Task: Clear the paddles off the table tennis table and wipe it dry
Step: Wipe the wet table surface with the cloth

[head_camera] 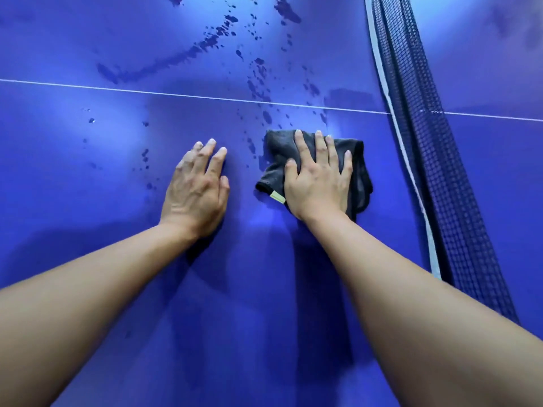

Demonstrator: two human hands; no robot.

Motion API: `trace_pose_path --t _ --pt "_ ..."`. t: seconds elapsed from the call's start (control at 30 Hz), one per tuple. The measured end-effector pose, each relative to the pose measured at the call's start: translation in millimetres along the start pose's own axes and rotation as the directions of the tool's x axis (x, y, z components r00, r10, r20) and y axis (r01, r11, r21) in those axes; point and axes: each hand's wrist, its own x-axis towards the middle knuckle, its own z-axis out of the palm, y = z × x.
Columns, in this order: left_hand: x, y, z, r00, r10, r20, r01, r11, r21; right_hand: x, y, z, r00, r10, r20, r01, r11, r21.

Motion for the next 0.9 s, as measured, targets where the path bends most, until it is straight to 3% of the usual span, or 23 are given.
trace_pose_path --t 0.27,0.43,0.57,0.73,0.9 --pt "7 2 -1 0.999 -0.045 0.005 0.045 0.998 0.036 120 -14 1 0.998 -0.052 0.026 0.052 0.999 -0.002" --pt "8 0 2 0.999 -0.034 0.001 0.034 0.999 0.008 148 -21 5 0.999 -0.053 0.011 0.053 0.998 -0.02" --pt "9 0 0 0.999 -0.037 0.011 0.037 0.999 0.001 140 -22 3 0.997 -0.071 -0.008 0.071 0.997 -0.016" --pt "10 0 0 0.999 -0.044 0.029 0.045 0.999 -0.02 88 -38 8 0.977 -0.213 0.015 0.213 0.977 -0.014" --pt "11 -3 2 0.999 -0.039 0.035 0.04 0.999 -0.029 35 -47 11 0.984 -0.178 0.003 0.178 0.984 -0.022"
